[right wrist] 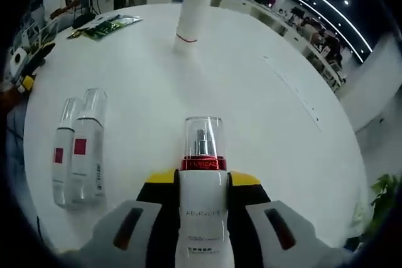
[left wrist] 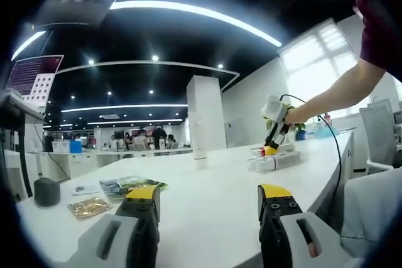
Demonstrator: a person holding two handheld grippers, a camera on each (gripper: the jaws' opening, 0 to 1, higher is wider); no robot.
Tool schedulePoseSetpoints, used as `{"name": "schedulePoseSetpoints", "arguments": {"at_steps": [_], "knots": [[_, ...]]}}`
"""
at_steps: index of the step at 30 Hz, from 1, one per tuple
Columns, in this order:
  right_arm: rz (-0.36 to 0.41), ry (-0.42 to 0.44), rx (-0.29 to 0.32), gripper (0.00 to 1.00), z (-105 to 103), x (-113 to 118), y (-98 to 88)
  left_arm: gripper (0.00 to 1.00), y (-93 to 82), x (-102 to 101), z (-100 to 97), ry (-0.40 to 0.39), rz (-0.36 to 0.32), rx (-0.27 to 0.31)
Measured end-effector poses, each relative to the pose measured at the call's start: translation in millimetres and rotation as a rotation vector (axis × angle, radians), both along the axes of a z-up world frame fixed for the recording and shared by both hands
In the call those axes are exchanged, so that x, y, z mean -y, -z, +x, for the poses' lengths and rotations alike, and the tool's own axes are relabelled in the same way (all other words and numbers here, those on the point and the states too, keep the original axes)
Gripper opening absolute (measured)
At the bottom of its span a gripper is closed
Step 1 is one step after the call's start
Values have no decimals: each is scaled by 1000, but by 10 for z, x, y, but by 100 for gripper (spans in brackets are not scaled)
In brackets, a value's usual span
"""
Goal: Arrange the skincare products in the storage area until every visible bottle or jar stands upright without overlapping.
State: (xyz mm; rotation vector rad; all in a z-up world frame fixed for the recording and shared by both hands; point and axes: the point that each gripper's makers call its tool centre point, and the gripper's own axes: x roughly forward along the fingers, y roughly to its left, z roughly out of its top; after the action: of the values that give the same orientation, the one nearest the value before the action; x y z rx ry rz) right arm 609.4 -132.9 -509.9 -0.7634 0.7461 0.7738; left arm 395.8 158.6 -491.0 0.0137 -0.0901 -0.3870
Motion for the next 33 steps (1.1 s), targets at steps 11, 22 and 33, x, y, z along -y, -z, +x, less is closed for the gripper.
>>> {"name": "schedulePoseSetpoints", "arguments": {"at_steps": [11, 22, 33], "knots": [[3, 10, 47, 26, -14, 46, -34, 65, -9, -5, 3, 0, -12, 3], [122, 38, 132, 26, 17, 137, -264, 65, -9, -1, 1, 6, -7, 5], [335, 113, 222, 25, 53, 208, -591, 65, 11, 8, 4, 6, 4, -2]]}}
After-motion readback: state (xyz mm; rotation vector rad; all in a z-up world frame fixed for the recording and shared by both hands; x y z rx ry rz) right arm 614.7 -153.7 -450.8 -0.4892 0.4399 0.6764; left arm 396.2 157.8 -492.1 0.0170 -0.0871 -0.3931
